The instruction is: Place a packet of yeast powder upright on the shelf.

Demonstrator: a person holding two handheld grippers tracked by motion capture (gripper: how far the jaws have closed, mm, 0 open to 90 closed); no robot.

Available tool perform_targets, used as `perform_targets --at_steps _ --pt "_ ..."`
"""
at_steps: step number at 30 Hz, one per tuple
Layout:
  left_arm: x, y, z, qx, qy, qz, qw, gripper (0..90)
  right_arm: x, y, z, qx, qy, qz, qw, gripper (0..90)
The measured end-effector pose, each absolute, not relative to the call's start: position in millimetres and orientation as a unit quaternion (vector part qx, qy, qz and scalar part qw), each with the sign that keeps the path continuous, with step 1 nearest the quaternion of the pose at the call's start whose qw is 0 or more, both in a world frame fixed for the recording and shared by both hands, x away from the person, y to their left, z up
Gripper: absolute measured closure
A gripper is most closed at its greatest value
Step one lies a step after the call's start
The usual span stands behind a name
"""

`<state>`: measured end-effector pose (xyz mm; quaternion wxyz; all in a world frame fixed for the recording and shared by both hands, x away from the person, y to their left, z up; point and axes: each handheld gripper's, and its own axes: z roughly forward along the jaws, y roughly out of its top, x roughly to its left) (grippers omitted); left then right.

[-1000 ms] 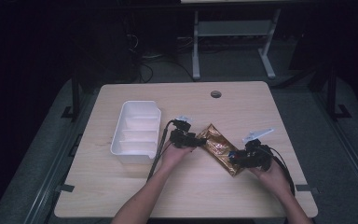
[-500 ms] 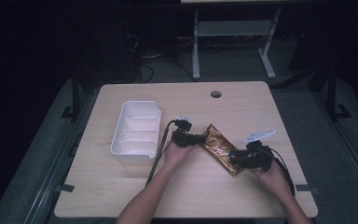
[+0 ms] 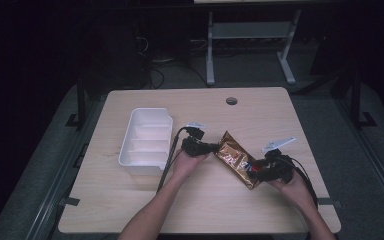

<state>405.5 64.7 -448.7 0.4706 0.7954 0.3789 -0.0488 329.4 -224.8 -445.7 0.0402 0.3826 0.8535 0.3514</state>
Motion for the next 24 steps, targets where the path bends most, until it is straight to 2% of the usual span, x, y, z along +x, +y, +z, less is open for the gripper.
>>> perform_targets --at_steps 9,16,24 --pt "395 81 -418 0.796 0.343 -0.04 0.497 89.3 334 -223 -420 0.366 0.848 0.381 0.049 26.5" --pt "388 95 -384 0.803 0.297 -0.037 0.515 89.8 347 -212 -411 0.356 0.849 0.388 0.044 25.2" --pt "374 99 -348 0.824 0.229 -0.032 0.517 89.9 363 -188 -380 0.314 0.853 0.414 0.052 23.7"
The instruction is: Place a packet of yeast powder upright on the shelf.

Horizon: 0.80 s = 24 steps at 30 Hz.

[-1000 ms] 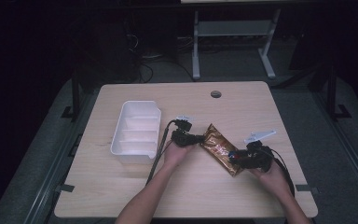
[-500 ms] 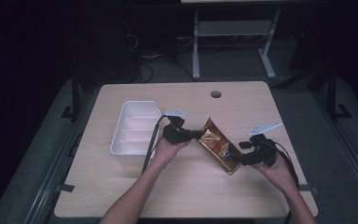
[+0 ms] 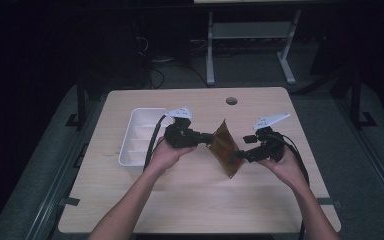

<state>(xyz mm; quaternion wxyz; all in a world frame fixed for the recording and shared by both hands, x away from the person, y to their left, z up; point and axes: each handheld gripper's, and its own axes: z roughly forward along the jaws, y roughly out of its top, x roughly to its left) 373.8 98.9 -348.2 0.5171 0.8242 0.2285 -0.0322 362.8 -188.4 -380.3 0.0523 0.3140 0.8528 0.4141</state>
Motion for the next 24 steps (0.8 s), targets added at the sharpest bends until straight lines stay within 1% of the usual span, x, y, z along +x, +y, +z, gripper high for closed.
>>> perform_targets --at_steps 3,7,9,13,14,17,19,22,24 --pt "365 98 -332 0.839 0.193 -0.022 0.509 90.0 369 -179 -371 0.293 0.857 0.421 0.045 22.6" --pt "359 99 -322 0.843 0.171 -0.019 0.509 90.0 370 -171 -368 0.269 0.856 0.44 0.032 22.0" --pt "354 99 -315 0.853 0.153 -0.014 0.499 90.0 369 -167 -368 0.255 0.862 0.437 0.029 22.2" --pt "350 99 -312 0.86 0.139 -0.013 0.492 90.0 369 -165 -366 0.247 0.862 0.442 0.031 21.4" --pt "348 99 -311 0.862 0.126 -0.018 0.491 90.0 368 -164 -365 0.241 0.862 0.445 0.028 19.6" --pt "348 98 -311 0.865 0.118 -0.024 0.488 90.0 368 -166 -364 0.229 0.859 0.458 0.013 19.5" --pt "348 95 -313 0.87 0.109 -0.029 0.48 90.0 367 -164 -365 0.217 0.857 0.467 -0.005 19.5" --pt "347 93 -314 0.873 0.102 -0.033 0.476 90.0 367 -160 -366 0.205 0.859 0.469 -0.012 19.5" --pt "345 91 -314 0.877 0.091 -0.035 0.47 90.0 368 -156 -368 0.193 0.861 0.469 -0.029 18.9"
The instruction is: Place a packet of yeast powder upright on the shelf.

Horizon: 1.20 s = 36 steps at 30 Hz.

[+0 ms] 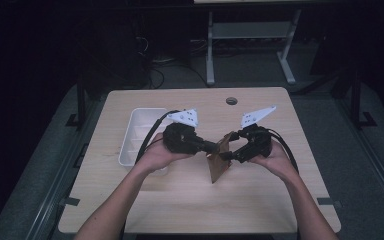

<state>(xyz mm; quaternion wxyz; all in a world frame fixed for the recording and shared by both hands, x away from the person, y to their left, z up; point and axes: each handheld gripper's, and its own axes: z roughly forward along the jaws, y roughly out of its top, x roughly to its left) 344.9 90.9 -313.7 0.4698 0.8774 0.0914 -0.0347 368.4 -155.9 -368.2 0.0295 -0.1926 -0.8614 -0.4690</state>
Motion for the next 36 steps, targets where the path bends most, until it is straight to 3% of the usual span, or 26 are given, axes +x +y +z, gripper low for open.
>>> perform_targets --at_steps 3,4,5,9,10,11,15,23,28,32,36 --pt "345 91 -313 0.878 0.087 -0.036 0.468 90.0 368 -155 -369 -0.185 -0.864 -0.468 0.037 19.1" --pt "346 92 -311 0.879 0.089 -0.032 0.467 90.0 367 -154 -369 -0.177 -0.865 -0.469 0.042 24.5" --pt "346 92 -311 0.879 0.089 -0.032 0.467 90.0 367 -154 -369 -0.177 -0.865 -0.469 0.042 24.5" --pt "347 95 -310 0.878 0.095 -0.024 0.468 89.9 361 -151 -369 -0.162 -0.875 -0.456 0.038 46.0" --pt "348 96 -310 0.879 0.097 -0.019 0.467 89.9 361 -151 -369 -0.162 -0.875 -0.456 0.038 46.0" --pt "349 99 -310 0.88 0.103 -0.011 0.463 89.9 361 -153 -371 -0.163 -0.877 -0.451 0.041 56.8" --pt "351 101 -312 0.883 0.111 -0.001 0.457 89.7 360 -152 -375 -0.161 -0.881 -0.442 0.043 68.8" --pt "354 105 -318 0.88 0.123 0.005 0.458 87.8 355 -144 -376 -0.148 -0.897 -0.417 0.031 79.4" --pt "354 110 -318 0.873 0.136 0.019 0.468 78.7 354 -146 -375 -0.153 -0.894 -0.42 0.027 83.5" --pt "353 115 -321 0.869 0.142 0.023 0.474 64.2 352 -152 -371 -0.159 -0.893 -0.42 0.015 85.8" --pt "352 117 -325 0.865 0.148 0.027 0.479 59.9 352 -156 -369 -0.165 -0.892 -0.42 0.013 86.9"
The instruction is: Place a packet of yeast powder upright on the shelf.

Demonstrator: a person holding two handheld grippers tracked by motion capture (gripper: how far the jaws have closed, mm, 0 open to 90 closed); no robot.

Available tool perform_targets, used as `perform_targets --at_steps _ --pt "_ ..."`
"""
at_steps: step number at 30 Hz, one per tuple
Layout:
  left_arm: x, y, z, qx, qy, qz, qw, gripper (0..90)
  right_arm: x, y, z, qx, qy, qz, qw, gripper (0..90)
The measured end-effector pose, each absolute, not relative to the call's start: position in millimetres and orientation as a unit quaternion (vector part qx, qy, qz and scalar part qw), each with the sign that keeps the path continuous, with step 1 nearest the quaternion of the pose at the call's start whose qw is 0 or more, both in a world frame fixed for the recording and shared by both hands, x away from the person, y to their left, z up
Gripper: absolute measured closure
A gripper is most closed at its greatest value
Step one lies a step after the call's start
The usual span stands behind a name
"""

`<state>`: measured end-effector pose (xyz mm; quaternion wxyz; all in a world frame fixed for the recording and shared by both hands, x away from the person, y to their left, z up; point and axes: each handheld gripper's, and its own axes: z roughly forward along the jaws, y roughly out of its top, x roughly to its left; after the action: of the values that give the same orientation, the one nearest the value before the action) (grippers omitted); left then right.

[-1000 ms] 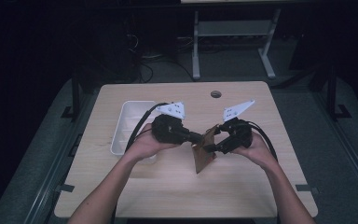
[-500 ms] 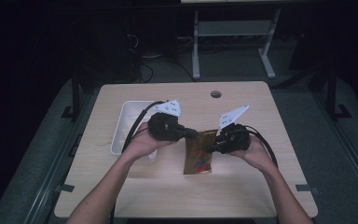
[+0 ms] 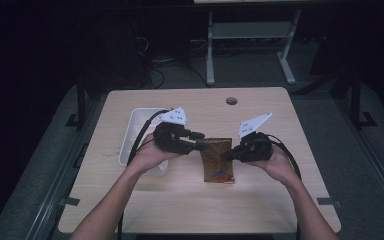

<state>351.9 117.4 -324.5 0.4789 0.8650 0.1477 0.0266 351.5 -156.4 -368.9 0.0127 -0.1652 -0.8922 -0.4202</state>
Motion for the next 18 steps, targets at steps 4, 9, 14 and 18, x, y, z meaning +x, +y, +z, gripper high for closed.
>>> perform_targets --at_steps 4,9,14,18 --pt "351 120 -328 0.866 0.151 0.031 0.476 57.5 350 -162 -368 -0.171 -0.891 -0.42 0.004 87.7" --pt "349 124 -333 0.867 0.154 0.033 0.473 54.0 350 -173 -369 -0.187 -0.883 -0.43 0.001 88.9" --pt "347 128 -341 0.868 0.159 0.035 0.47 52.7 348 -184 -372 -0.198 -0.877 -0.437 -0.003 89.4" --pt "345 129 -344 0.867 0.159 0.034 0.471 51.7 347 -189 -372 -0.204 -0.875 -0.439 -0.008 89.5"
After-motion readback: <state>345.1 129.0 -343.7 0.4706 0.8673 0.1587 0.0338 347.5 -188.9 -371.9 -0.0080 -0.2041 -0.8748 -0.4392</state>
